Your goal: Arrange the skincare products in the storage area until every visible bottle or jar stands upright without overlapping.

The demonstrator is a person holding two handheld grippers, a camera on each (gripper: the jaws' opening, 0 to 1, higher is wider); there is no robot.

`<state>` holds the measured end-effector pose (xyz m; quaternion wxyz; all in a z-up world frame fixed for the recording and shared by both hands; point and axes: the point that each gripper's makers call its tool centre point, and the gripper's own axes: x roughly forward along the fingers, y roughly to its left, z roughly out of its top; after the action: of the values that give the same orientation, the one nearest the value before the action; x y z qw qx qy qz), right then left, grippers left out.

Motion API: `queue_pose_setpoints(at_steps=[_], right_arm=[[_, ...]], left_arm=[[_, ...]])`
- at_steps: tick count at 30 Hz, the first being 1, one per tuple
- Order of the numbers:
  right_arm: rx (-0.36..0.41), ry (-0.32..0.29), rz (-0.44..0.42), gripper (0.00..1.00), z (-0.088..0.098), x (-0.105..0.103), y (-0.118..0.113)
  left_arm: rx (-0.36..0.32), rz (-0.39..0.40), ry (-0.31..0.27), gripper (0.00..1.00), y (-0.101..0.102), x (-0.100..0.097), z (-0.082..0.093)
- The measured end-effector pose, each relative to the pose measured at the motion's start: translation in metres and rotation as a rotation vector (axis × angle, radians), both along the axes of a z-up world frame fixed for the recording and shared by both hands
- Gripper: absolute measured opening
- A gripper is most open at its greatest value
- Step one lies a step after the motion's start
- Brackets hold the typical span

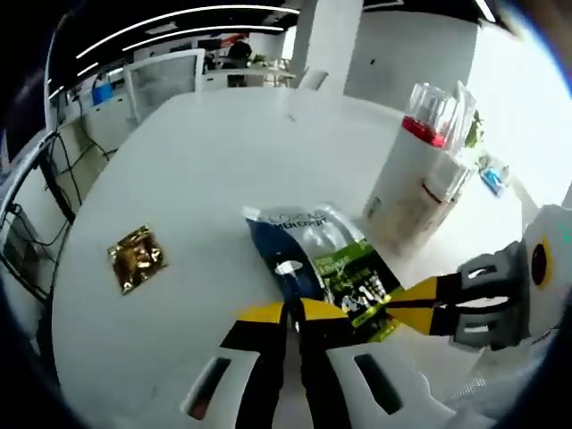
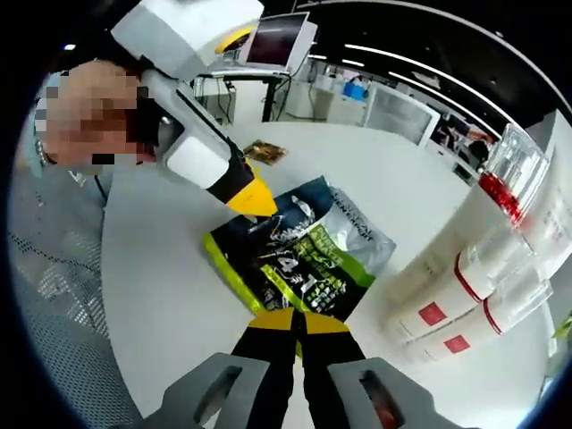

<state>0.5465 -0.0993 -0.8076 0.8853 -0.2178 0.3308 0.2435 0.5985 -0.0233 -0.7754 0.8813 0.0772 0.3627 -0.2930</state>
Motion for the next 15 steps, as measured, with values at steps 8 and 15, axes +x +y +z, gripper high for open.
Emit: queue_pose_setpoints(at_steps=[8,15], right_arm=[[0.007,0.001,-0.003,0.00,0.000,0.000,0.000],[0.000,0.001,-0.002,0.00,0.000,0.000,0.000]], left_arm=[[0.002,-0.053,0.003,0.01,-0.006,-0.010,0.011],[0.087,-0.171,0.192,0.01,-0.024,-0.044,-0.025]])
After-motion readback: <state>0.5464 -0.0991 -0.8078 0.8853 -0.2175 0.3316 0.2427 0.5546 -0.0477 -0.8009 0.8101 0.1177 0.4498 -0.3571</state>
